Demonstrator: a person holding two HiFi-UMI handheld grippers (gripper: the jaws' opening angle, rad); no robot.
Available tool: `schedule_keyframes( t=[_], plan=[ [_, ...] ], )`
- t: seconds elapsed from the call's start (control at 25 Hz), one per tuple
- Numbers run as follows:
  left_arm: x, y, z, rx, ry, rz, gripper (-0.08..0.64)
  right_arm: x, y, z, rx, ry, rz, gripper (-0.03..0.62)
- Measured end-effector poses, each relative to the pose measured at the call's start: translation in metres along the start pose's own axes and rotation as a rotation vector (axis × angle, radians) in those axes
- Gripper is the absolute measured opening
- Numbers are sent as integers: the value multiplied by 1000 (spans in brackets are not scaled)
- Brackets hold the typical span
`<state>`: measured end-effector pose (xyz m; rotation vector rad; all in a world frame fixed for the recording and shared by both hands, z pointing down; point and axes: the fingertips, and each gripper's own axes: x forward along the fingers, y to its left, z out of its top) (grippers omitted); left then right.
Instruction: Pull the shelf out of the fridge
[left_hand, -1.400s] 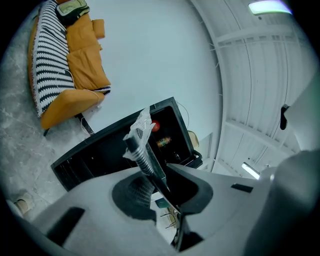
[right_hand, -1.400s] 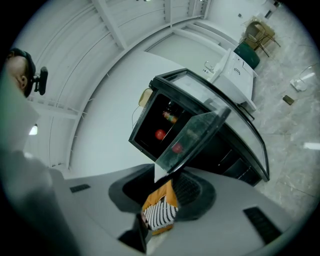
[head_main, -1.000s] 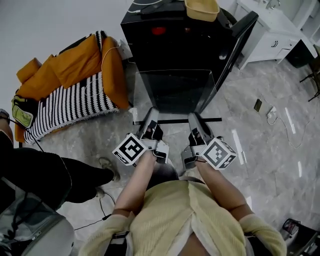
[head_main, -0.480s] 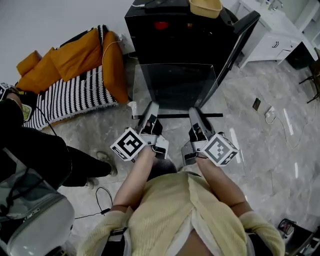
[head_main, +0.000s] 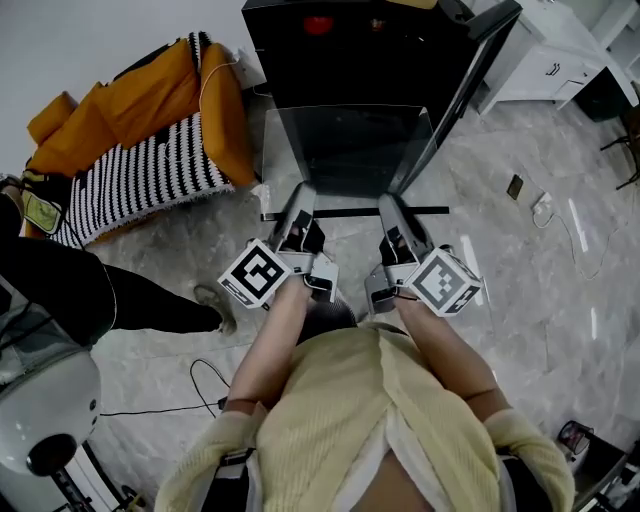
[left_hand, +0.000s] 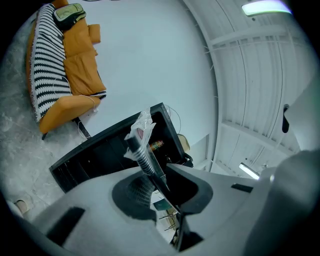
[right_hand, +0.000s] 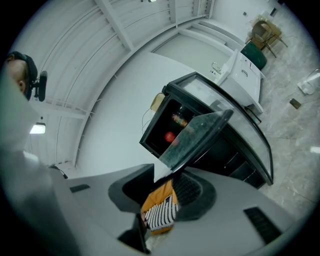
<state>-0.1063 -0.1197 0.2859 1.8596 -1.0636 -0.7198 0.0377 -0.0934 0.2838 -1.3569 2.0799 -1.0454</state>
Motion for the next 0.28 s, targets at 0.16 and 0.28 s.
schedule_keyframes(
  t=[0.16, 0.28],
  plan=[
    [-3, -2, -1, 1, -2, -1, 74, -3, 1, -1, -3, 5, 0, 112],
    [-3, -6, -1, -12, -6, -3, 74, -4, 3, 1, -4, 3, 8, 114]
  ],
)
